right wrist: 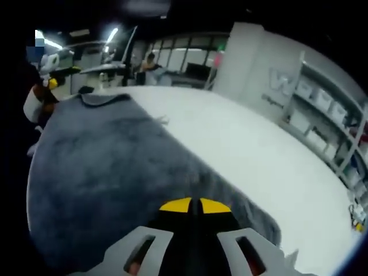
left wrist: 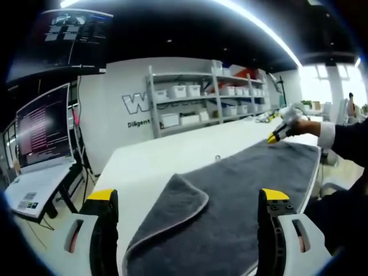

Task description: Open the folded towel by lifting each exposed corner and separating the folded layers until the towel lies flat within the target outline without major curled edges

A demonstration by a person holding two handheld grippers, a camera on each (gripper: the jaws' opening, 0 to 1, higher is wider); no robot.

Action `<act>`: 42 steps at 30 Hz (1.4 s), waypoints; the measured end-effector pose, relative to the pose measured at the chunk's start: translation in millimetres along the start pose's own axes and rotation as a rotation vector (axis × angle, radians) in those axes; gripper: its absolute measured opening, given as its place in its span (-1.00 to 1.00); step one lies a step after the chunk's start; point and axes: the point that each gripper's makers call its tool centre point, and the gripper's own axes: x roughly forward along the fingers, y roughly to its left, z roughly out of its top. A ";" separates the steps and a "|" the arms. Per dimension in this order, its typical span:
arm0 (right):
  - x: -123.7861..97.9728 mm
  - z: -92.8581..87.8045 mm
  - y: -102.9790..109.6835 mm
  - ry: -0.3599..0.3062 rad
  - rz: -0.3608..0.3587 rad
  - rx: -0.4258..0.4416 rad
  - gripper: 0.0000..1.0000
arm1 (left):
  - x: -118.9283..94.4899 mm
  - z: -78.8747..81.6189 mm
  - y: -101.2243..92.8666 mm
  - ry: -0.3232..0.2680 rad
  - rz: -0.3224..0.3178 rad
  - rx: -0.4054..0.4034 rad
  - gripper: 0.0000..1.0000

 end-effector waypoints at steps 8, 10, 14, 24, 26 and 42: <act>-23.3 -15.4 -4.8 0.033 -0.016 0.043 -1.00 | 0.9 -1.4 -2.0 0.003 -0.006 -0.001 0.99; -31.4 -16.7 -1.1 0.040 -0.002 0.096 -1.00 | 0.7 -0.8 -2.8 0.002 -0.007 -0.001 0.99; -44.0 -26.9 2.5 0.100 0.000 0.119 -1.00 | 0.5 -0.7 -3.2 0.002 -0.007 0.003 0.99; -62.4 -45.6 15.8 0.179 0.023 0.121 -1.00 | 0.2 1.4 -4.9 -0.008 -0.007 0.010 0.98; -65.6 -49.0 15.5 0.204 0.003 0.171 -1.00 | -0.4 3.8 -4.4 -0.020 -0.002 0.012 0.96; -95.7 -67.5 25.8 0.269 -0.049 0.248 -1.00 | -1.3 9.4 -5.9 -0.045 -0.005 0.014 0.94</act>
